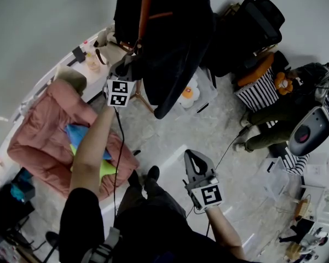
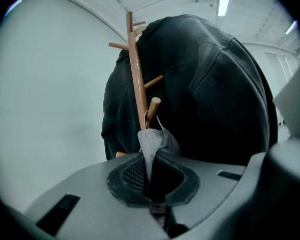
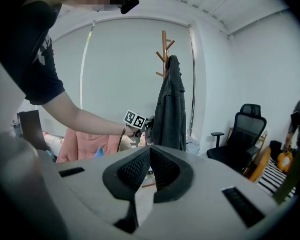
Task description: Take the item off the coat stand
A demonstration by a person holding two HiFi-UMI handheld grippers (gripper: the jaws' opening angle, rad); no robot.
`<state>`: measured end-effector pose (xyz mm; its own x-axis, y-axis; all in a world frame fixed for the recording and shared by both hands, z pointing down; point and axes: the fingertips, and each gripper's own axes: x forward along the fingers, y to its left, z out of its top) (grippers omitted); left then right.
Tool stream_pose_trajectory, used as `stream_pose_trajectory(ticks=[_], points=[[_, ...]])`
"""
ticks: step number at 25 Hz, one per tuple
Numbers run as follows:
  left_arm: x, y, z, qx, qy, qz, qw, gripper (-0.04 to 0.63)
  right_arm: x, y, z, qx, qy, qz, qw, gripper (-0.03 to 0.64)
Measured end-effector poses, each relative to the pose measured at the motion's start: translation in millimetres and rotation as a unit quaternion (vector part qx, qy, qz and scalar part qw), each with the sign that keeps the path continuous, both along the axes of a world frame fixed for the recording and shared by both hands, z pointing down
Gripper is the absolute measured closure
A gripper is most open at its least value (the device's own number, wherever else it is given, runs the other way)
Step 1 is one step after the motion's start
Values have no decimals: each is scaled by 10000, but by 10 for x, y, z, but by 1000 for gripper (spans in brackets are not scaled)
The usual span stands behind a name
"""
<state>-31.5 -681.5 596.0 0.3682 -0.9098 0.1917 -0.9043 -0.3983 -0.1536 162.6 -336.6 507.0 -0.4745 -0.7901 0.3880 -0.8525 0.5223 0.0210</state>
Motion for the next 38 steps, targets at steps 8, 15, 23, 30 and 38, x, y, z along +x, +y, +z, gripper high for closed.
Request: stream_pose_trajectory(ticks=[8, 15, 23, 30, 38], points=[[-77, 187, -243, 165, 144, 43, 9998, 569, -51, 26, -48, 94, -24, -19, 10000, 597], [-156, 383, -444, 318, 263, 19, 9991, 569, -84, 64, -80, 140, -36, -8, 9999, 597], [-243, 661, -665, 497, 355, -58, 9981, 569, -88, 138, -153, 243, -84, 14, 9997, 597], [-315, 938, -895, 669, 371, -115, 9970, 569, -107, 158, -243, 340, -140, 0, 9993, 598], [-384, 1274, -1058, 733, 288, -251, 9966, 569, -87, 237, -307, 453, -207, -46, 9988, 597]])
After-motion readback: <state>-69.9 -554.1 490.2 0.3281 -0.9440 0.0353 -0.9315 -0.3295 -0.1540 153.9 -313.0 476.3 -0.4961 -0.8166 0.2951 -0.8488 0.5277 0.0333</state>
